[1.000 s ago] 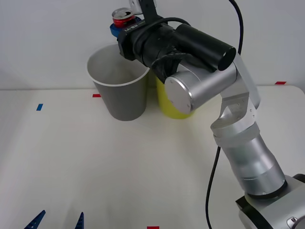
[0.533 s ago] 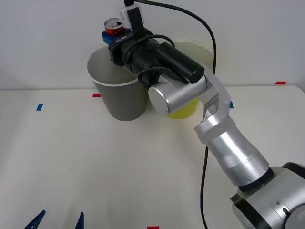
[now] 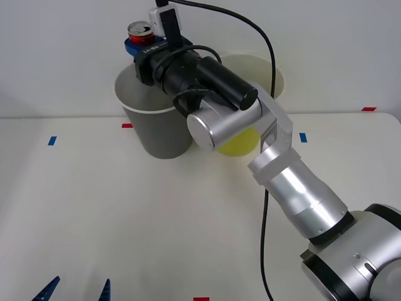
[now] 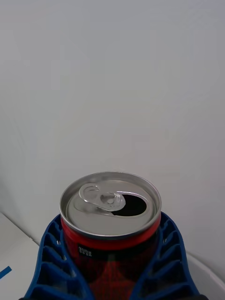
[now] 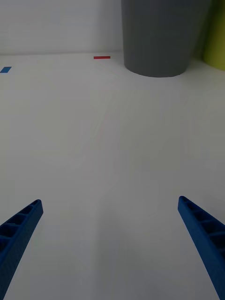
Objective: Put cans in the gray bin and PET bottles in the light green bin.
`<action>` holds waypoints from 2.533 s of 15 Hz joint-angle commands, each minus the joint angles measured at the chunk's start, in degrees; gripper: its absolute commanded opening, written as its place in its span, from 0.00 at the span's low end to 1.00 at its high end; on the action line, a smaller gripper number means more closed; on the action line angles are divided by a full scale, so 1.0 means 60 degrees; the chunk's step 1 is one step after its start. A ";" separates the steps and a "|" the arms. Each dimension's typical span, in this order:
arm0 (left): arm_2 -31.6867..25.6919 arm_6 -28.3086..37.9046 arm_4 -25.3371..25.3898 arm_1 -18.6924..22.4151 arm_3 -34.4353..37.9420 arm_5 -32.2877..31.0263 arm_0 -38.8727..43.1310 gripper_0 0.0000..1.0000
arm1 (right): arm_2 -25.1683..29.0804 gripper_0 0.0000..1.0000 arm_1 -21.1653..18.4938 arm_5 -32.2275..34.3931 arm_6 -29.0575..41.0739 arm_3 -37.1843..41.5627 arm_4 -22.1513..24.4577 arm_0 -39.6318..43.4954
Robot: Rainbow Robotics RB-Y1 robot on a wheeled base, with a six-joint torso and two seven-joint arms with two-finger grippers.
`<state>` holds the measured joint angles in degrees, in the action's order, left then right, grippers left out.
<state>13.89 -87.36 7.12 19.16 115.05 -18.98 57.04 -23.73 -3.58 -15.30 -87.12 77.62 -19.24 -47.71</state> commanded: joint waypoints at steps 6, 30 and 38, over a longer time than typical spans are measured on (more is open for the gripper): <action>0.0000 0.0000 0.0000 0.0000 0.0000 0.0000 0.0000 1.00 | 0.0000 0.06 -0.0062 0.0001 -0.0055 -0.0061 -0.0001 -0.0178; 0.0000 0.0000 0.0000 0.0000 0.0000 0.0000 0.0000 1.00 | 0.1230 1.00 -0.1219 -0.3895 -0.0612 0.4172 -0.0690 0.0320; 0.0000 0.0000 0.0000 0.0000 0.0000 0.0000 0.0000 1.00 | 0.3618 1.00 -0.3505 -0.3925 -0.0597 0.8596 -0.1481 0.4817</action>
<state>13.89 -87.36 7.12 19.16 115.05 -18.98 57.04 -6.61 -22.05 -38.80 -91.18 123.68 -28.01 -25.13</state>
